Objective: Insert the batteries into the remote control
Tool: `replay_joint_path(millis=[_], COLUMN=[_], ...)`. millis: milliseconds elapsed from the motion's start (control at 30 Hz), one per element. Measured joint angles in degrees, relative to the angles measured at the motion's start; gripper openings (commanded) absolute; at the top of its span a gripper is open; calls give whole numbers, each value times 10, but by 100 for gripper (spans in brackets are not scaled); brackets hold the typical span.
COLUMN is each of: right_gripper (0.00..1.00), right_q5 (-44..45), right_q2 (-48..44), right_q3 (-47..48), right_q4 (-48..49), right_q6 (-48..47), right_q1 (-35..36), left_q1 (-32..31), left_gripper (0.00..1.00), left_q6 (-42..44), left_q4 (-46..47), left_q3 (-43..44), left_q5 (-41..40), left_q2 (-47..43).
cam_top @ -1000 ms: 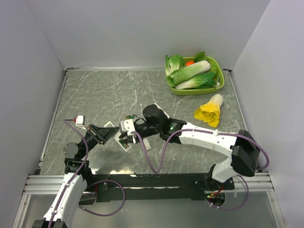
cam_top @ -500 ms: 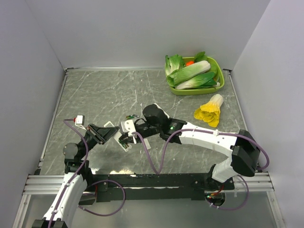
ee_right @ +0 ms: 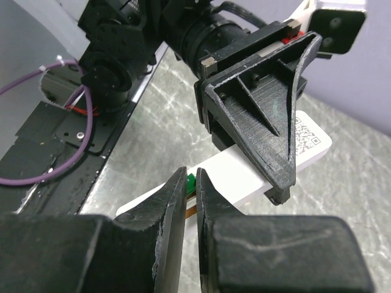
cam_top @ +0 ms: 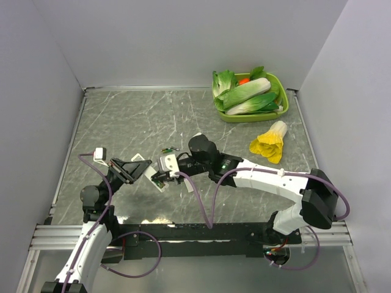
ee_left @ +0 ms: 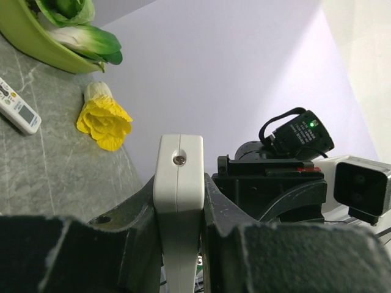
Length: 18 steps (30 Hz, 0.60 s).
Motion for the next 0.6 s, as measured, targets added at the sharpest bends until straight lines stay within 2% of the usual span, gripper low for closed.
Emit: replay_joint_path(millis=[400,600], right_gripper=[17,29], right_q5=[23,46], right_q2=[-23,-30], right_q3=[-61,-70], right_q4=[81,87], right_q6=[23,63], right_q1=[2,2], left_q1=[0,0], left_gripper=[2,3], left_q6=[-9,19], left_q4=[-21,-55], left_q3=[0,0], left_q5=[-15,-17], left_q2=[-25,-37])
